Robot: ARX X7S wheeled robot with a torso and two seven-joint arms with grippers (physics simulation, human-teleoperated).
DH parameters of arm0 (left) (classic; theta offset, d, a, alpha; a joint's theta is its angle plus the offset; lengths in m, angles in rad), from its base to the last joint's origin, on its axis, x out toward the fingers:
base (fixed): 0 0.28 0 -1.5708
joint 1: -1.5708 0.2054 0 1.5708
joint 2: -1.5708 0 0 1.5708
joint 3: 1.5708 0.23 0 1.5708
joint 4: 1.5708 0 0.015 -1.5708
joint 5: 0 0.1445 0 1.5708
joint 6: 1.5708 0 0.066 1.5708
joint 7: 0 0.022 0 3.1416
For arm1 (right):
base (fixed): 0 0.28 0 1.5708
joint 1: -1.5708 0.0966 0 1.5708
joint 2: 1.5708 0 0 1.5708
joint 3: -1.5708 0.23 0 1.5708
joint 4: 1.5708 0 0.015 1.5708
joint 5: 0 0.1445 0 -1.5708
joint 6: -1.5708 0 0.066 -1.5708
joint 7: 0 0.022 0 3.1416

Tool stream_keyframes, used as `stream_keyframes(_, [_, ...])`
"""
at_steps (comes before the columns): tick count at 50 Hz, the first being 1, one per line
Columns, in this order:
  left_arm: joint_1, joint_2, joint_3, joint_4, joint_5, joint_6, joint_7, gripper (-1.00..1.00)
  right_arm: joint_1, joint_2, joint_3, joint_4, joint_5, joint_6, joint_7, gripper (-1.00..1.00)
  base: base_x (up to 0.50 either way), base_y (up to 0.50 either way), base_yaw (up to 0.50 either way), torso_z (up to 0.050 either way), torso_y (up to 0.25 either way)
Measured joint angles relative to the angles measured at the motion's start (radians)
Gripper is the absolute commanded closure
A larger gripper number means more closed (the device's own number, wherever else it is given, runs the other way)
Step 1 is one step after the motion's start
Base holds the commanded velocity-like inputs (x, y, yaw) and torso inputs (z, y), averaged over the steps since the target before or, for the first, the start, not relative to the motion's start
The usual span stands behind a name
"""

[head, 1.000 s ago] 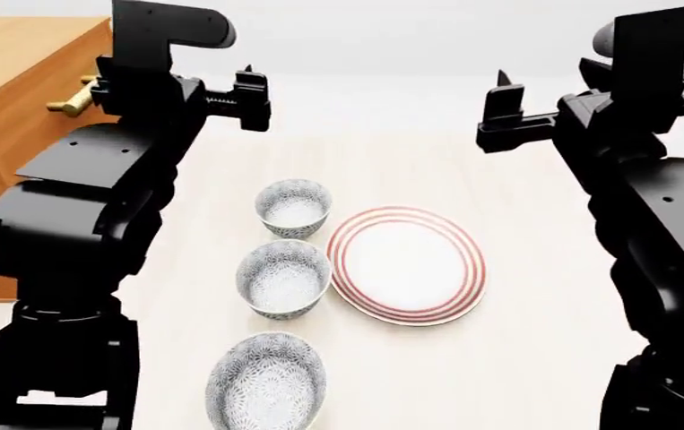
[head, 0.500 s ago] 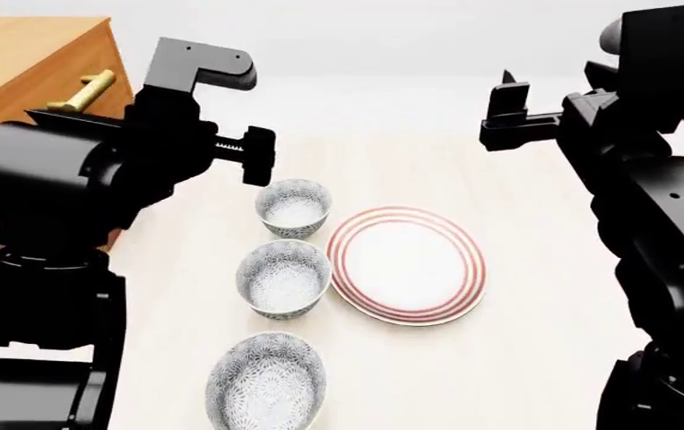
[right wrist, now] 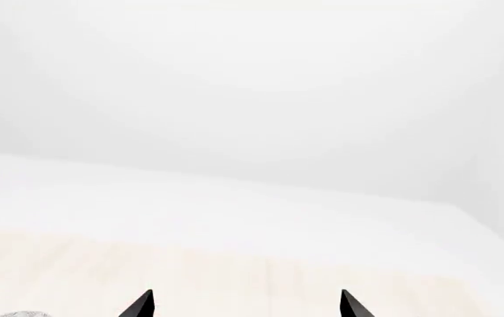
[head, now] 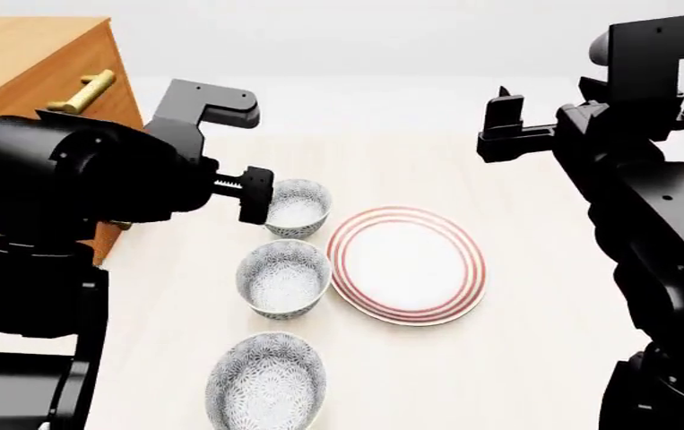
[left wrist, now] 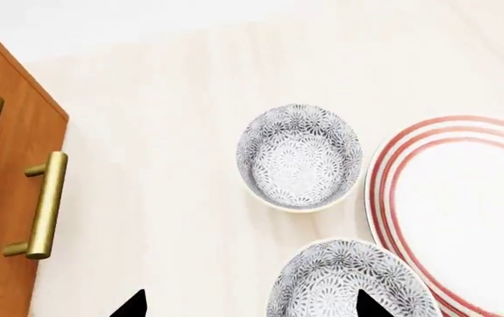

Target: Stack the bowl in the middle on the bowl at the back.

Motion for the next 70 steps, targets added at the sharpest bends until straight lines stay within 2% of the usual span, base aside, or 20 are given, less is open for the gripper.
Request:
stream_keyframes(16, [-0.027, -0.067, 0.069, -0.094, -0.406, -0.007, -0.279, -1.0, -0.011, 0.003, 0.0, -0.001, 0.009, 0.014, 0.002, -1.0, 0.0, 0.0, 0.0, 0.0, 0.0])
stream_keyframes(28, [-0.009, -0.094, 0.095, -0.134, -0.566, 0.004, -0.41, -1.0, -0.015, 0.005, -0.003, 0.003, 0.013, 0.02, 0.005, -1.0, 0.0, 0.0, 0.0, 0.0, 0.0])
stream_keyframes(40, [-0.001, -0.098, 0.118, -0.18, -0.628, 0.04, -0.453, -1.0, -0.021, 0.004, -0.003, 0.004, 0.019, 0.024, 0.008, -1.0, 0.0, 0.0, 0.0, 0.0, 0.0])
stream_keyframes(70, [0.028, -0.079, 0.166, -0.251, -0.649, 0.112, -0.474, -1.0, -0.052, 0.001, 0.006, 0.006, 0.032, 0.016, 0.017, -1.0, 0.0, 0.0, 0.0, 0.0, 0.0])
